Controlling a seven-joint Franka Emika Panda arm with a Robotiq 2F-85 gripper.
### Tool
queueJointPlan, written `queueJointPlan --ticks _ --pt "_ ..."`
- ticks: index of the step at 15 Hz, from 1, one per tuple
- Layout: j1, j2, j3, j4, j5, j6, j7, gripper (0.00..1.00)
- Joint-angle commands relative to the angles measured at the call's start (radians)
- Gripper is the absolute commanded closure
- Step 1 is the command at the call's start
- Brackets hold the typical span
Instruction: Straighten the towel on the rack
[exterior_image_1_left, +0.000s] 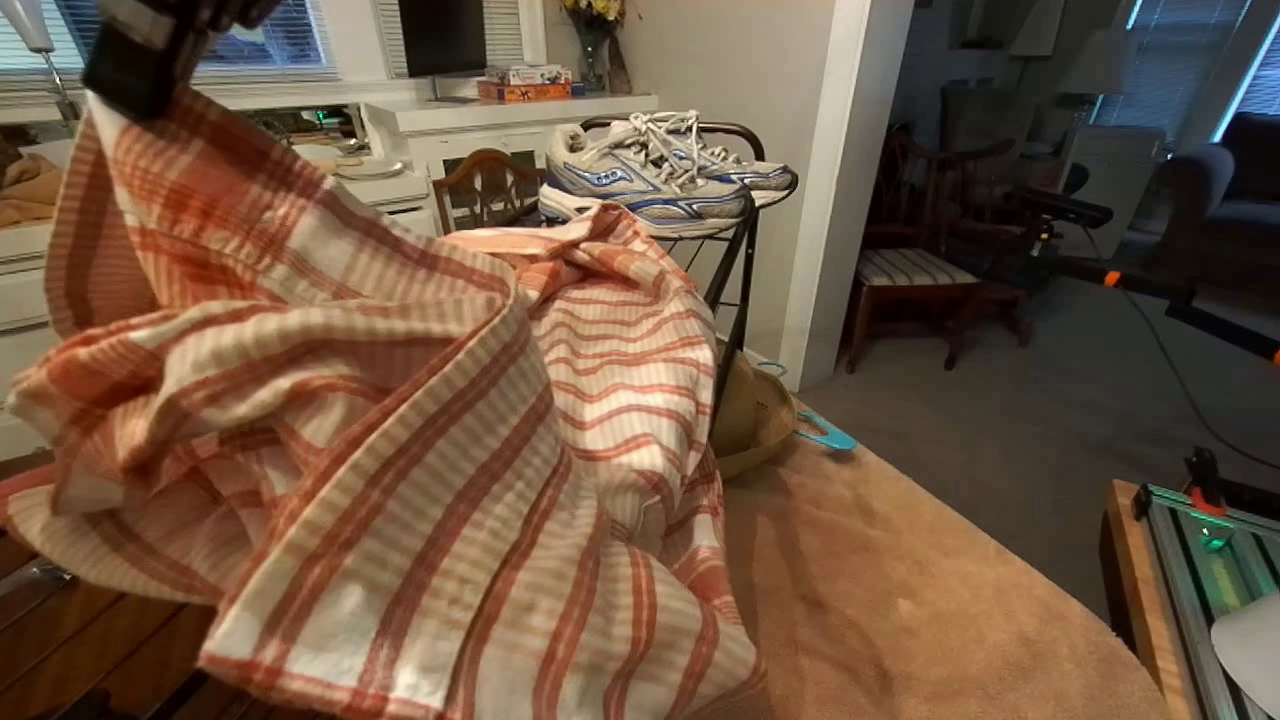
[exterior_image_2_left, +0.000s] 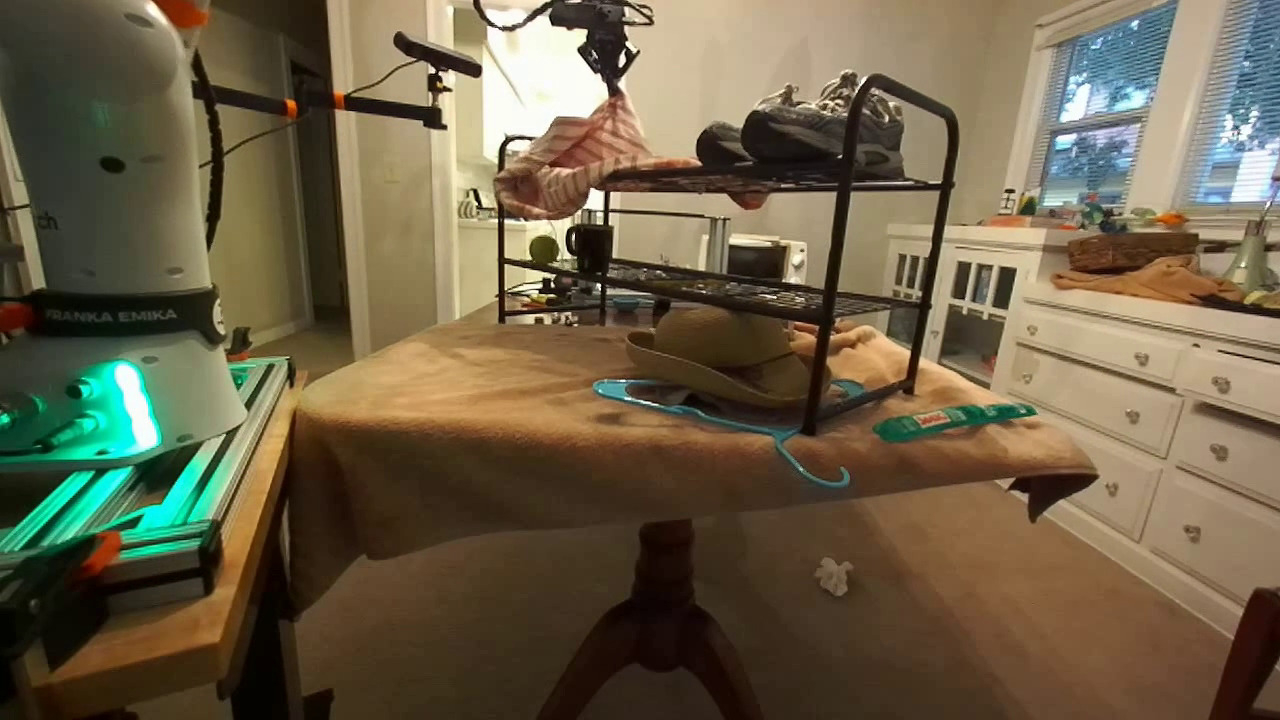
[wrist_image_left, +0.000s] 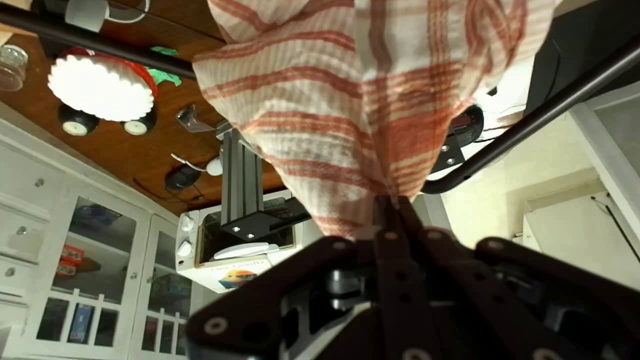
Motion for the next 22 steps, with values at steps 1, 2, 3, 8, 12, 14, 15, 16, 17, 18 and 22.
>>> queueJointPlan --ticks 1,2,3,8,12,14,15,16,17,18,22 --pt "0.063 0.104 -0.010 0.157 -0.076 -0.082 -0.016 1.00" --pt "0.075 0.129 -0.007 0.191 -0.084 -0.101 -0.023 1.00" --pt "0.086 0.153 -0.004 0.224 -0.088 -0.126 -0.033 1.00" --pt "0.126 0.251 -0.003 0.364 -0.091 -0.227 -0.114 1.00" --pt "0.153 0.296 -0.023 0.450 -0.132 -0.362 -0.186 1.00" --pt "0.171 0.317 -0.031 0.493 -0.167 -0.427 -0.226 1.00" --pt "0.178 0.326 -0.035 0.510 -0.183 -0.449 -0.248 1.00" --pt "0.185 0.333 -0.036 0.527 -0.195 -0.473 -0.269 1.00" --pt "0.191 0.343 -0.037 0.548 -0.201 -0.487 -0.287 1.00" --pt "0.192 0.355 -0.038 0.568 -0.203 -0.499 -0.307 1.00" --pt "0.213 0.402 -0.038 0.645 -0.192 -0.507 -0.329 1.00"
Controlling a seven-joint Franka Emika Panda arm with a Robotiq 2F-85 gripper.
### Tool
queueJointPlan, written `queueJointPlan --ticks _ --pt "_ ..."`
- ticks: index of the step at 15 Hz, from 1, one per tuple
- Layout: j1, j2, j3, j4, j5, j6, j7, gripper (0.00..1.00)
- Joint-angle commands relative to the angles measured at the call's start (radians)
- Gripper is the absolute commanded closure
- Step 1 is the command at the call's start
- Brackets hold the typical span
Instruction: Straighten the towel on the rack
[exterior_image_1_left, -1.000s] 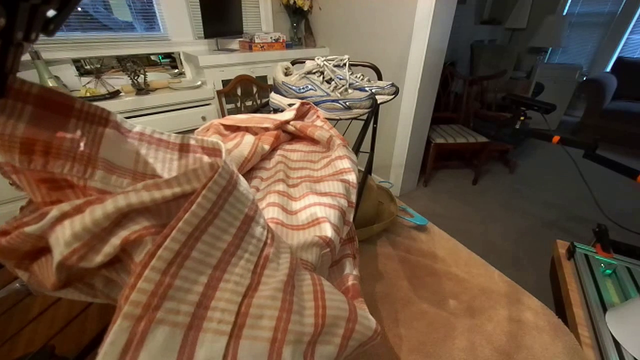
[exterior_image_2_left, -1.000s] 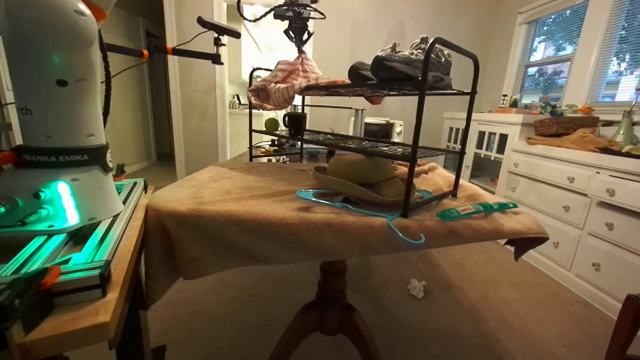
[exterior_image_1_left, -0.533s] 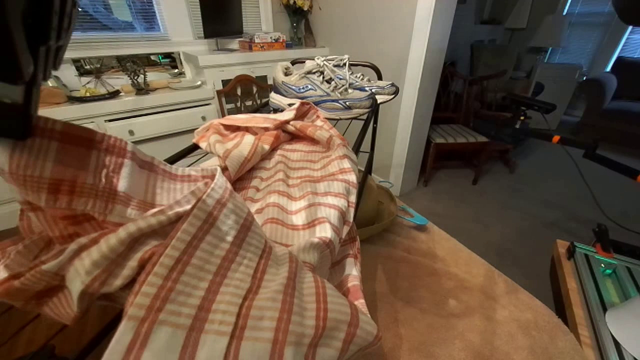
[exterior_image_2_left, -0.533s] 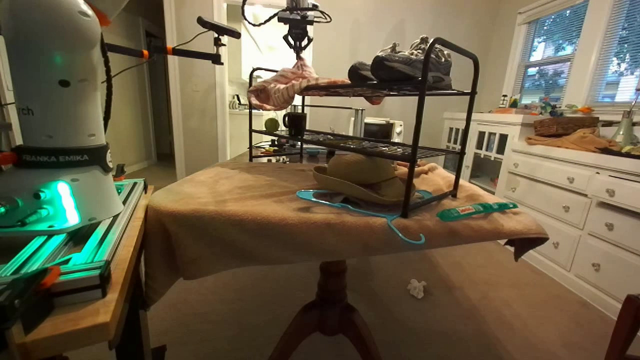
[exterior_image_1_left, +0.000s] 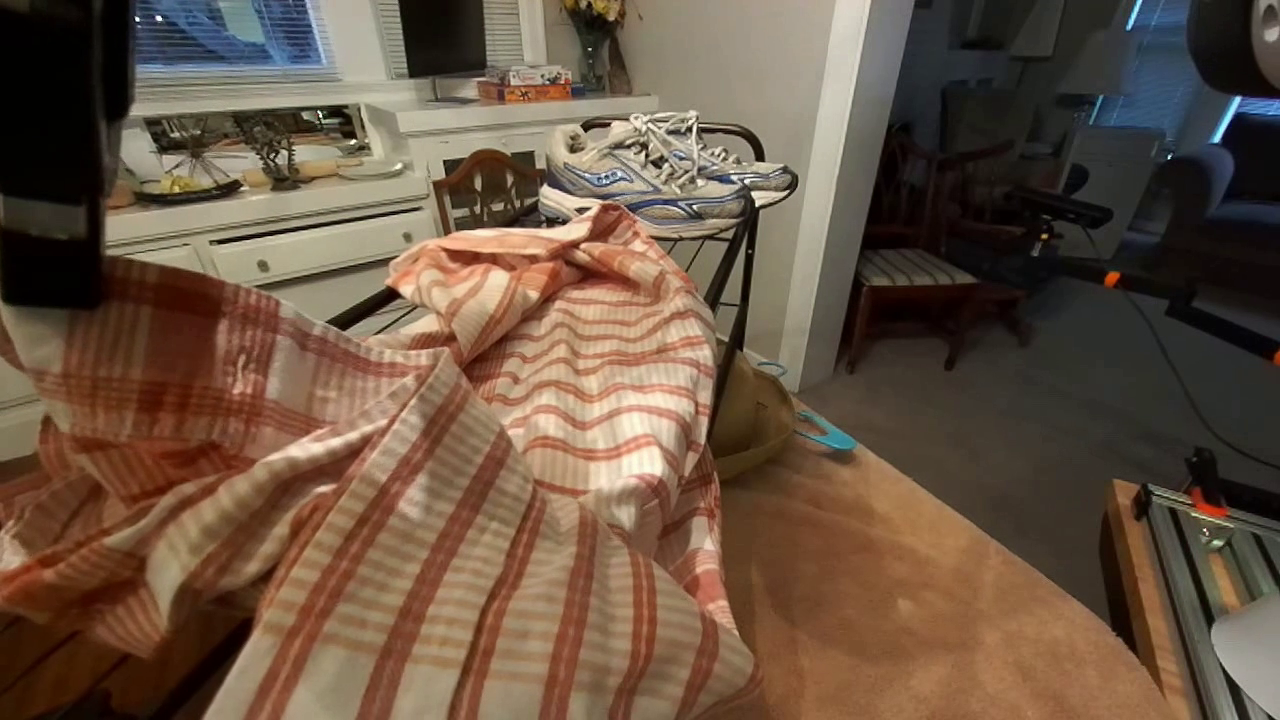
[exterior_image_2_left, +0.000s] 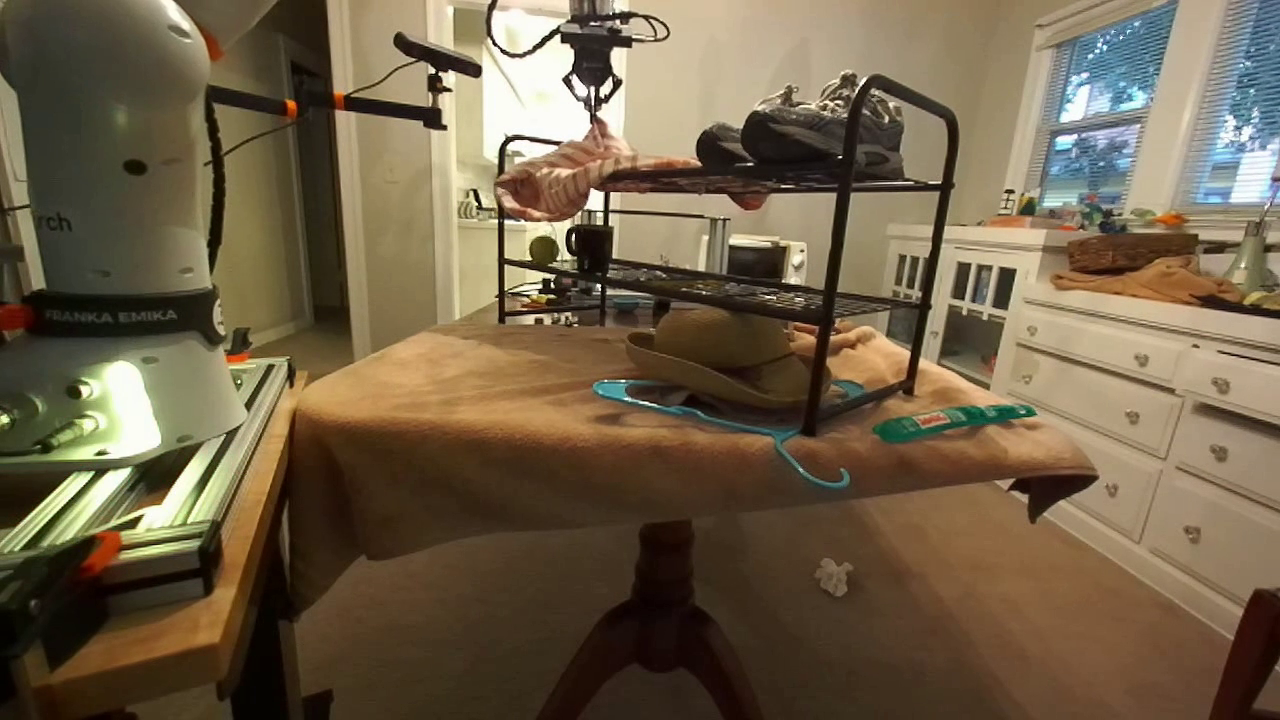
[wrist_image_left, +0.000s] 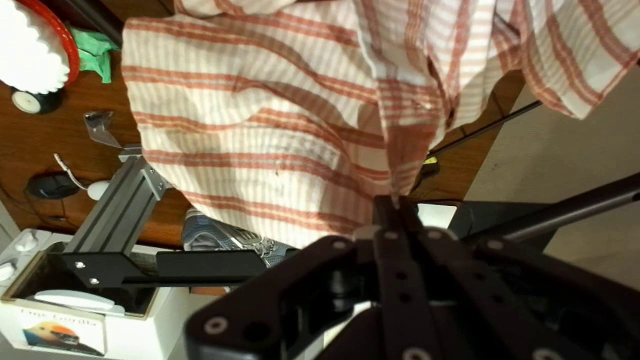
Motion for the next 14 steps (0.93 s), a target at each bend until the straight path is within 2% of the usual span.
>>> queueJointPlan --ticks 1,3,9,14 --pt "0.037 0.079 -0.011 0.129 -0.006 -0.015 -0.014 1.00" --pt "0.034 0.093 0.003 0.137 -0.005 0.039 -0.013 1.00" --pt "0.058 0.145 -0.013 0.175 -0.018 0.243 0.030 1.00" --pt "0.064 0.179 -0.016 0.188 -0.028 0.397 -0.031 1.00"
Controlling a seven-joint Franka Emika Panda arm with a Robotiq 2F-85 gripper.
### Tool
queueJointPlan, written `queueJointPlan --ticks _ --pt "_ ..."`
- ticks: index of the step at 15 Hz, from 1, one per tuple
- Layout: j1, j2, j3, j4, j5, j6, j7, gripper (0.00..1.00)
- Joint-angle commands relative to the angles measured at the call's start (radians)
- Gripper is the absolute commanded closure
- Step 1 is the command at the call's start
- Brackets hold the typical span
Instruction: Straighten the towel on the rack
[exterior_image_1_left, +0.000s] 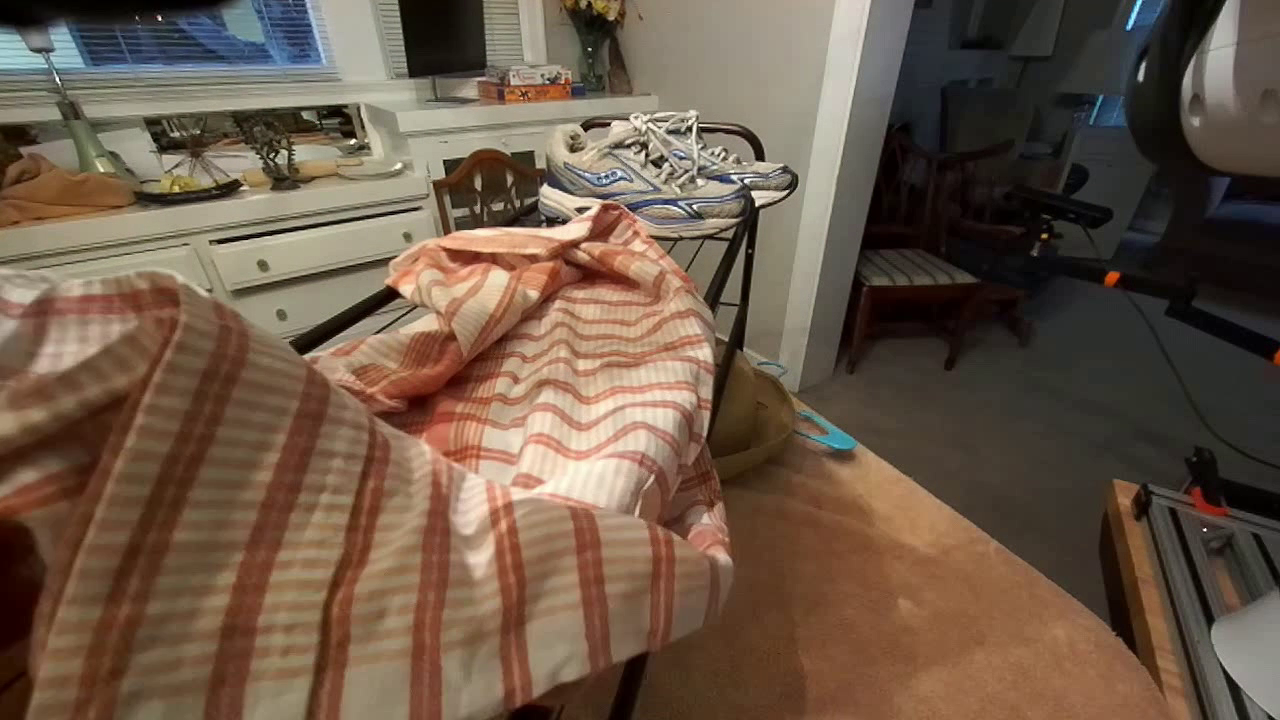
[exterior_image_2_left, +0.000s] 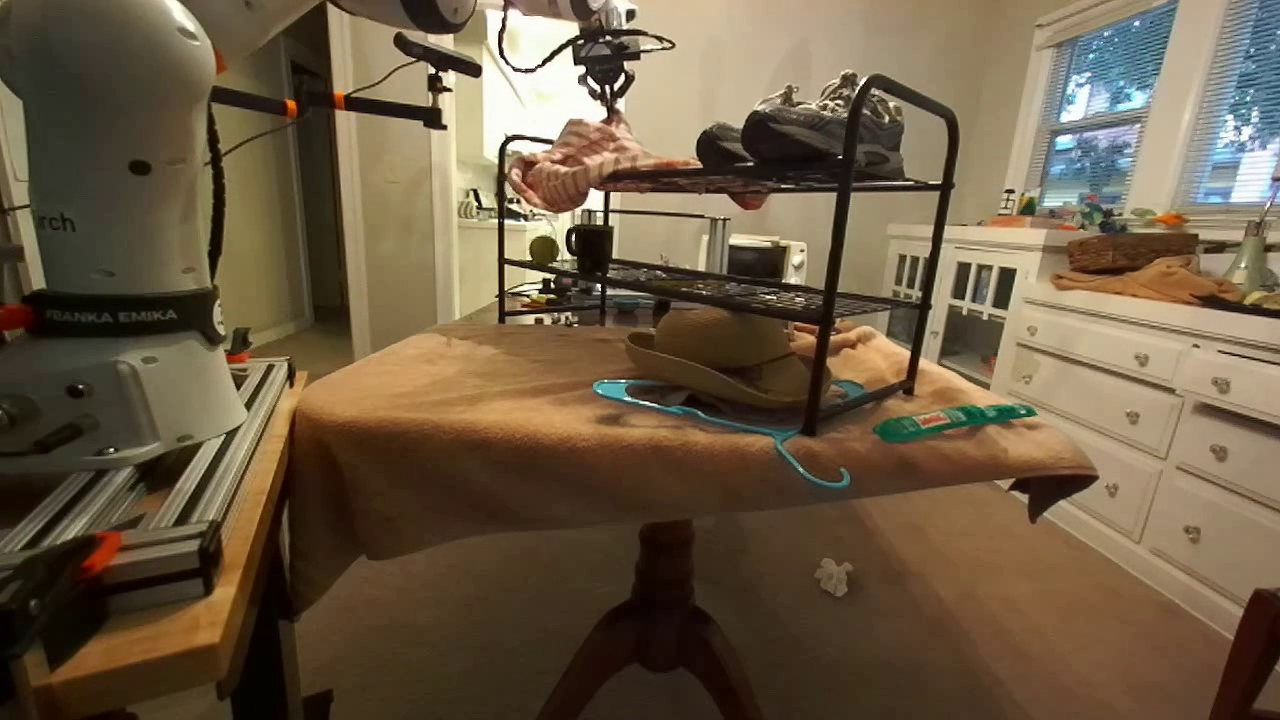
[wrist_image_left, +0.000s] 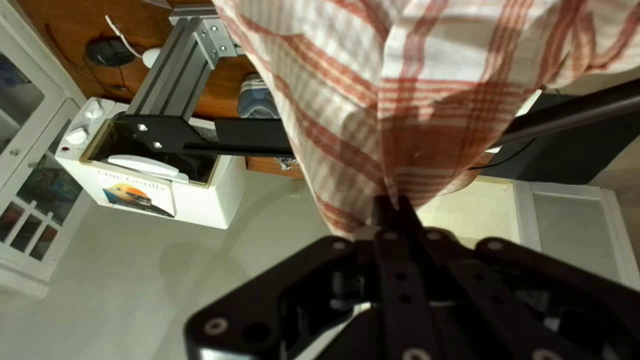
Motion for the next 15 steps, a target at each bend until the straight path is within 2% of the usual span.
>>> queueJointPlan --ticks 1,6,7,8,9,12,15 --pt "0.022 0.054 -0.012 0.060 -0.029 0.100 -0.039 1.00" --pt "0.022 0.073 -0.007 0.063 -0.028 0.183 -0.103 1.00" --pt "0.021 0.072 -0.006 0.061 -0.027 0.181 -0.117 0.73" --pt "0.021 0.073 -0.006 0.061 -0.025 0.188 -0.123 0.72" --pt "0.020 0.074 -0.005 0.061 -0.022 0.189 -0.126 0.66" --pt "0.020 0.070 -0.002 0.061 -0.010 0.169 -0.106 0.42" --pt "0.037 0.054 -0.053 0.051 -0.051 0.131 -0.046 0.19"
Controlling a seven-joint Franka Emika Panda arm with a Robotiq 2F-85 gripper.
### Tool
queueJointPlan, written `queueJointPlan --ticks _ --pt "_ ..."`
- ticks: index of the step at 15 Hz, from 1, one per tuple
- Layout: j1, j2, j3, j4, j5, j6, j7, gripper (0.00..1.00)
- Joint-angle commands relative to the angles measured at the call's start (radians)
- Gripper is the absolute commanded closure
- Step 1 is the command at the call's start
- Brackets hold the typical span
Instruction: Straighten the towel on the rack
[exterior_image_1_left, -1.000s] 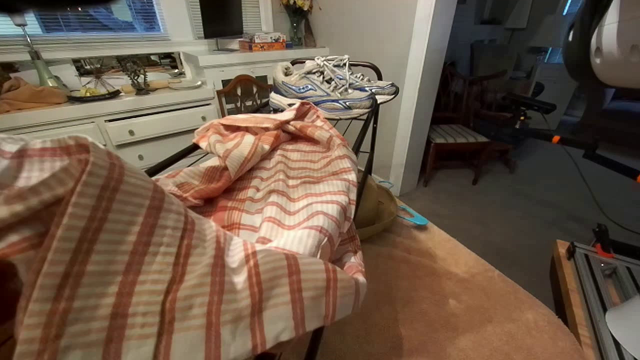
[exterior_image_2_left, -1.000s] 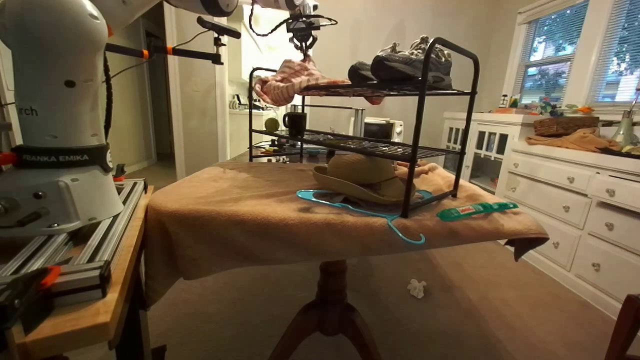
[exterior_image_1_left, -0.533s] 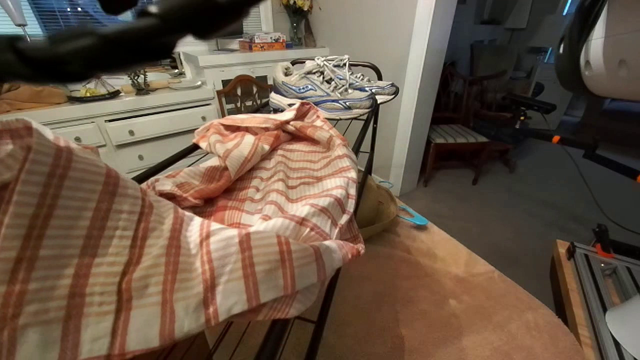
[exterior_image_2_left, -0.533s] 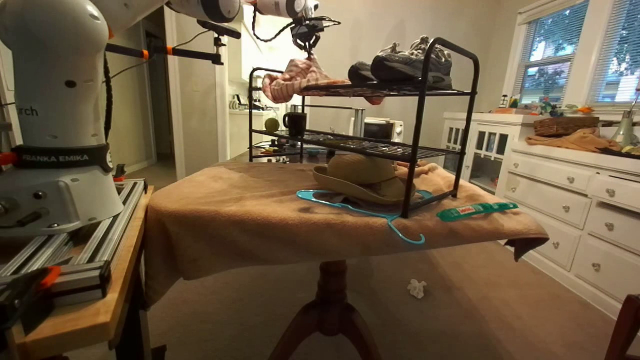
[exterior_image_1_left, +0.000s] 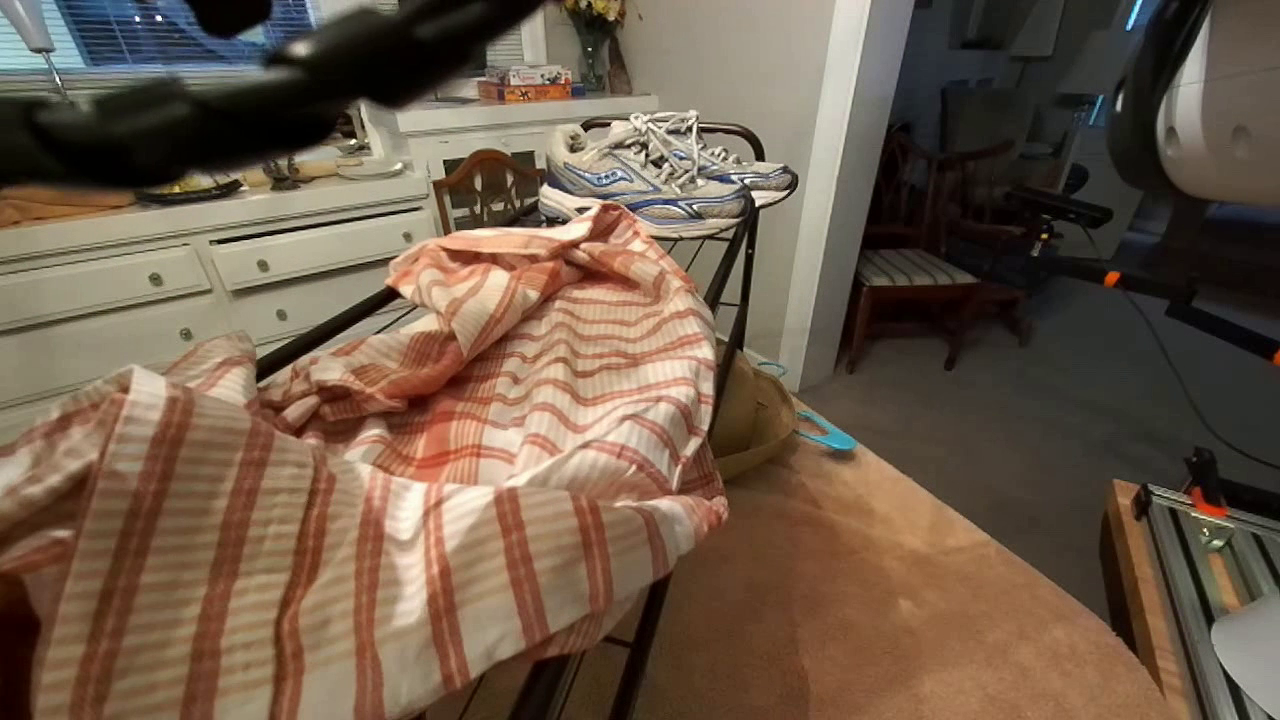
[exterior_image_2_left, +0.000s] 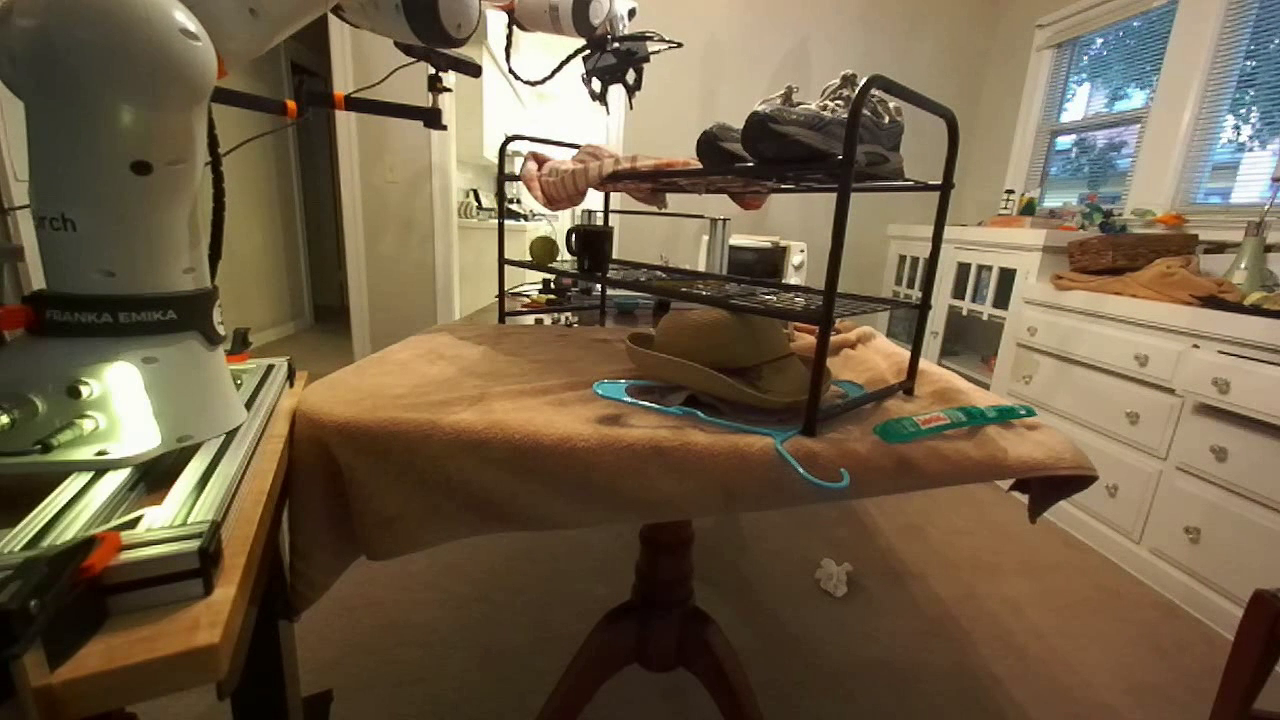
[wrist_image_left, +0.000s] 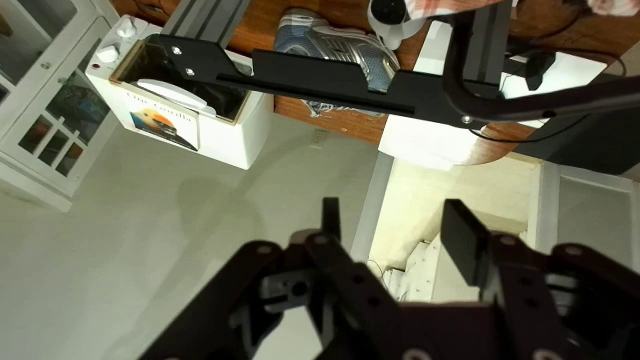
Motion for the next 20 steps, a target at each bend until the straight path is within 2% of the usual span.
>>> queueJointPlan --ticks 1,2,3,6,10,11,15,20 --pt "0.037 -0.002 -0.084 0.021 -0.072 -0.070 0.093 0.12" --pt "0.051 -0.001 -0.120 0.024 -0.106 -0.071 0.126 0.04" --pt "0.063 -0.009 -0.154 0.022 -0.139 -0.111 0.156 0.01" --pt "0.101 -0.014 -0.234 0.033 -0.205 -0.214 0.264 0.00" --pt "0.146 0.003 -0.310 0.074 -0.252 -0.285 0.423 0.00" --pt "0.094 -0.128 -0.300 -0.013 -0.221 -0.338 0.399 0.00" --pt "0.055 -0.216 -0.339 -0.015 -0.213 -0.439 0.440 0.00" --pt "-0.037 -0.381 -0.345 -0.079 -0.204 -0.590 0.386 0.00"
